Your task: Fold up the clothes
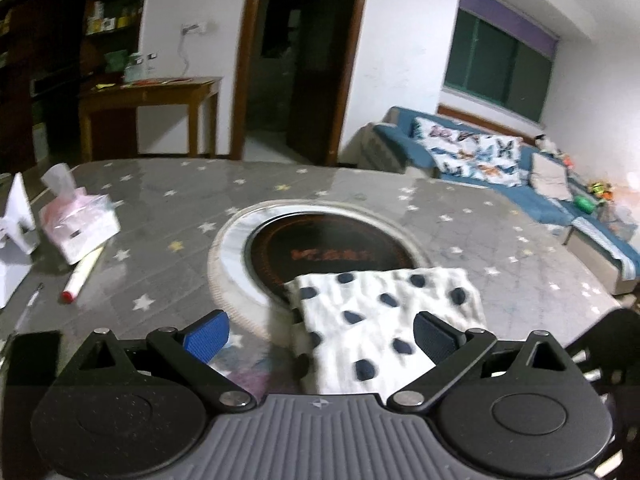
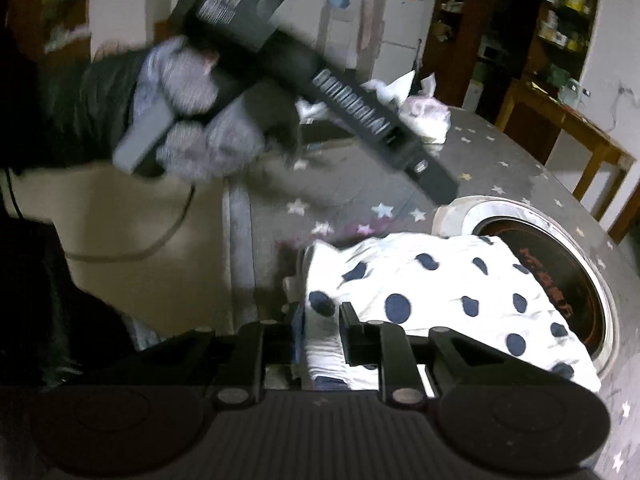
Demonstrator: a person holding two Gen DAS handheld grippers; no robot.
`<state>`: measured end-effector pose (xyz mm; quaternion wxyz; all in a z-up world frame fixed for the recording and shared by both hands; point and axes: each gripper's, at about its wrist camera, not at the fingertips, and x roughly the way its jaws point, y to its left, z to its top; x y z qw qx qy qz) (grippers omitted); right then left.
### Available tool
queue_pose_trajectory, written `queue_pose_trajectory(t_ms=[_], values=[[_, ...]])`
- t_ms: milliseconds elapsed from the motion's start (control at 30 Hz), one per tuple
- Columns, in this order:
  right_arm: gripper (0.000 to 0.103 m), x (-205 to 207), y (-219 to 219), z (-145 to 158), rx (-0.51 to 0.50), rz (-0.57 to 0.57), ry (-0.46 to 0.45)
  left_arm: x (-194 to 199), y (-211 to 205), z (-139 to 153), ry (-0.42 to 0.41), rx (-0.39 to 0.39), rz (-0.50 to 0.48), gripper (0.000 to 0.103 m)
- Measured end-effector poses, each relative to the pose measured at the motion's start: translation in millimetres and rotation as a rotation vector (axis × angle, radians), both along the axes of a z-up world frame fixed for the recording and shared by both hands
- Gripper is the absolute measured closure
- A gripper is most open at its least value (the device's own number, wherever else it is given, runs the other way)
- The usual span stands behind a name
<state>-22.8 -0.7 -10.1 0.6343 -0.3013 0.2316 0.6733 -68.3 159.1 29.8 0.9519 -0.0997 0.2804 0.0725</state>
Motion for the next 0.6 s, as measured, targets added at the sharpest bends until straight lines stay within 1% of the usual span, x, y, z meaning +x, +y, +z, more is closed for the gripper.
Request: queue_pose_trajectory(t_ms=[67,167,300,367,433,500,600], values=[[0.084,12,-8,8,0.014,-0.048,0.039,2,-3,0,-0.017,-0.015,-0.022,0.006],[0.081,34,-19,13,0.026,-0.157,0.033,6,-8,-3,-0.017,-0.038,-0.054,0.013],[0.080,70,-24,11,0.047,-0.308,0.035,10,-19,-11,0.004,-0.046,-0.117,0.024],[0.080,88,-25,11,0.067,-0.369,0.073,10,-25,-13,0.004,-0.040,-0.146,0.024],[0.080,103,-23,11,0.088,-0.409,0.075,11,-28,-13,0.001,-0.038,-0.173,0.026],[0.080,115,-19,9,0.098,-0.443,0.071,12,-32,-14,0.001,-0.039,-0.201,0.032],[0.080,135,-11,0,0.105,-0.506,0.086,13,-41,-21,0.028,-0.039,-0.239,0.035]])
